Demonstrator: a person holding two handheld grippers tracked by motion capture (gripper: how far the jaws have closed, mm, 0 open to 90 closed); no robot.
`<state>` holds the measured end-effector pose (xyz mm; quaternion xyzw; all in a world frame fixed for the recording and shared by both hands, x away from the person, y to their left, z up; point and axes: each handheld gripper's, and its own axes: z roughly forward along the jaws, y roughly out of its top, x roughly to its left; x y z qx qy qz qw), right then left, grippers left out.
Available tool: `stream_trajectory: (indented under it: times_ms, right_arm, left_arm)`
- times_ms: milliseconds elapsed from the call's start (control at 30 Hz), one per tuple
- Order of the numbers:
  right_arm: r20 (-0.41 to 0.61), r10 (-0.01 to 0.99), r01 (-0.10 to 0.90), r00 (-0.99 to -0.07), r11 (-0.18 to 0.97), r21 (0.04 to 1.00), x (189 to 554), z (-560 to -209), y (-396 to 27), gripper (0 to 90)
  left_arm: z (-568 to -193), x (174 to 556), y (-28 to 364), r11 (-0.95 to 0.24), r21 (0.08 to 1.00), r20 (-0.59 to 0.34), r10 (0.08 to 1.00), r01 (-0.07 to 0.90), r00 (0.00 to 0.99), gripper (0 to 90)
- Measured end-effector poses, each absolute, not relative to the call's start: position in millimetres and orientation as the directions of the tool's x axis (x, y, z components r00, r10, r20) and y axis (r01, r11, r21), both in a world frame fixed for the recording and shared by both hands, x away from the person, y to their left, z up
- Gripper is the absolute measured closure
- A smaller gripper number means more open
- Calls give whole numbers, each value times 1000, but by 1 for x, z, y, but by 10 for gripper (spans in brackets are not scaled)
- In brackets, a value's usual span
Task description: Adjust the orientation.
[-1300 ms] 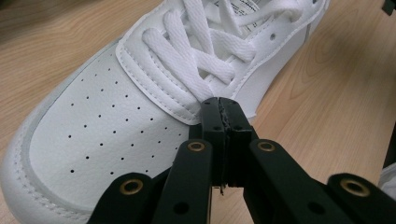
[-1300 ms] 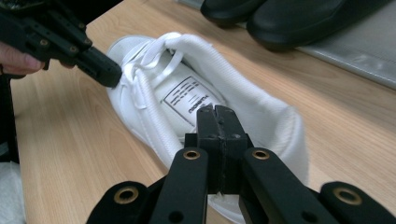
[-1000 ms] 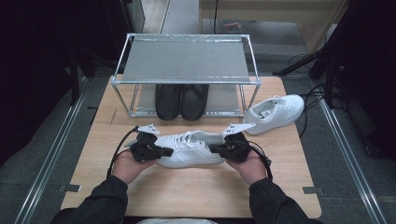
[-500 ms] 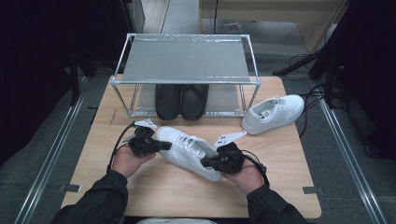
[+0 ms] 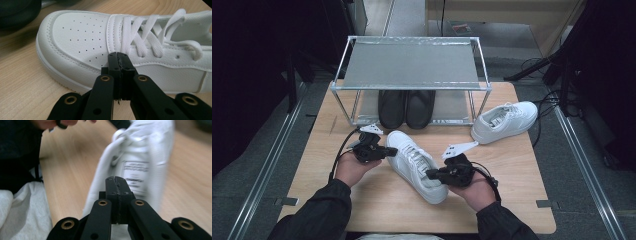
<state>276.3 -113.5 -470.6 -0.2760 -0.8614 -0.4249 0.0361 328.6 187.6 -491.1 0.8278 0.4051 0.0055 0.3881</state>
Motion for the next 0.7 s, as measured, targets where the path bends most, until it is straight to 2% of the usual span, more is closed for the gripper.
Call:
stream_trajectory:
  times_ms: [300, 367, 633, 700]
  right_arm:
    - [272, 494, 516, -826, 468, 717, 297, -470, -140, 900]
    - [277, 497, 523, -823, 470, 711, 303, -472, -140, 900]
    - [269, 467, 507, -843, 518, 689, 314, -477, -130, 900]
    - [261, 466, 503, -846, 530, 683, 314, -477, -126, 900]
  left_arm:
    - [-487, 305, 182, -380, 655, -289, 672, 653, 681, 900]
    - [-490, 297, 183, -355, 650, -327, 667, 672, 669, 900]
    - [-504, 278, 173, -313, 641, -377, 667, 701, 643, 900]
    - [-508, 277, 169, -337, 631, -356, 674, 698, 647, 900]
